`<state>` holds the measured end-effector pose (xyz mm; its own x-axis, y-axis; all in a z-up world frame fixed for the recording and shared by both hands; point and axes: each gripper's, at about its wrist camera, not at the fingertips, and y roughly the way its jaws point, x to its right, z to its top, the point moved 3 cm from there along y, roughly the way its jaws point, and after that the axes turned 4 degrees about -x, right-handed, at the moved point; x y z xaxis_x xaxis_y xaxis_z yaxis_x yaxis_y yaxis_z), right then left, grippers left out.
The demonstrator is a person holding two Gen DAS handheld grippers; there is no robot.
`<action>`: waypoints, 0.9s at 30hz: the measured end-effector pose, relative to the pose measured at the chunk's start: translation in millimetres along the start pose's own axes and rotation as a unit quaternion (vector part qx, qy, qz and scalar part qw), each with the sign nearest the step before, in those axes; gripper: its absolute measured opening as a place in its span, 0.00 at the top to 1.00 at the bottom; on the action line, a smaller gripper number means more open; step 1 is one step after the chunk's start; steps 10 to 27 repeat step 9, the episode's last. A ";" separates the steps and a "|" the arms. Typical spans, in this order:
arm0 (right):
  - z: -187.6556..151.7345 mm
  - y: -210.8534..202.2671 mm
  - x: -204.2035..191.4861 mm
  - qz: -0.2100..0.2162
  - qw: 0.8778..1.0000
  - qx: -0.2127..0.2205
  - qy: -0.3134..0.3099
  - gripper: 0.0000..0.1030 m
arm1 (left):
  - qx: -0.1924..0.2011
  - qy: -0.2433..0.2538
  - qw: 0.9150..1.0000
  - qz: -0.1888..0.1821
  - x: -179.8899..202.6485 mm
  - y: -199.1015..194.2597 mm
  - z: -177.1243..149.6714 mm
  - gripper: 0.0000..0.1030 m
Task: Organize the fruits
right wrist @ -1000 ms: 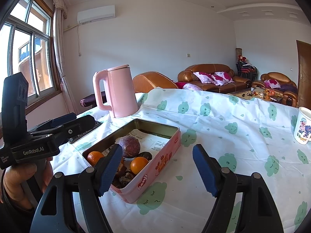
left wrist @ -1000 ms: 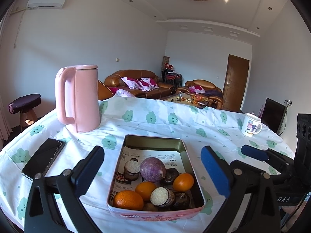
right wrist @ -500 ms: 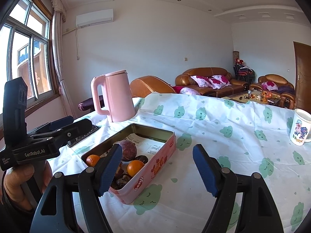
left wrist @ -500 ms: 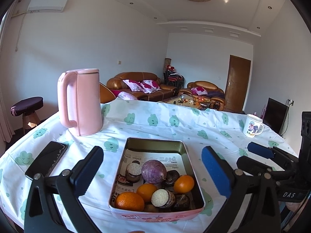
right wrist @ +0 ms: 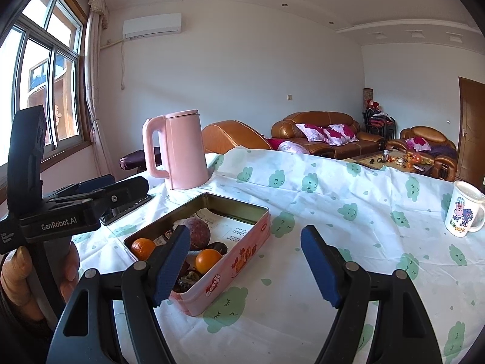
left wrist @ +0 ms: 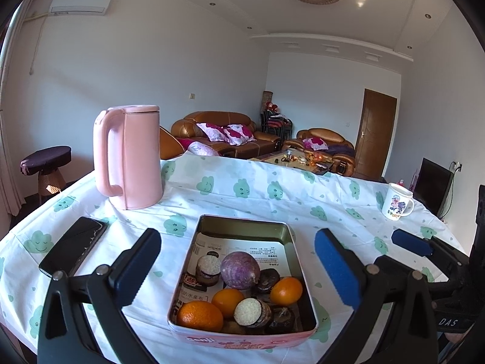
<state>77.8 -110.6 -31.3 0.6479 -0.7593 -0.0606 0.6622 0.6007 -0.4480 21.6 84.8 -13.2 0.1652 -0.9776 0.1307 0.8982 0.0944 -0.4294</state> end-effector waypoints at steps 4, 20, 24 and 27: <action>-1.7 0.0 4.6 -0.004 1.000 -0.002 0.003 0.26 | -0.009 0.001 1.000 -0.005 2.0 2.7 -2.9 0.00; -5.5 -2.0 17.4 -0.022 1.000 -0.009 0.003 0.26 | -0.005 0.011 1.000 -0.003 6.8 1.6 -4.0 0.00; -5.5 -2.0 17.4 -0.022 1.000 -0.009 0.003 0.26 | -0.005 0.011 1.000 -0.003 6.8 1.6 -4.0 0.00; -5.5 -2.0 17.4 -0.022 1.000 -0.009 0.003 0.26 | -0.005 0.011 1.000 -0.003 6.8 1.6 -4.0 0.00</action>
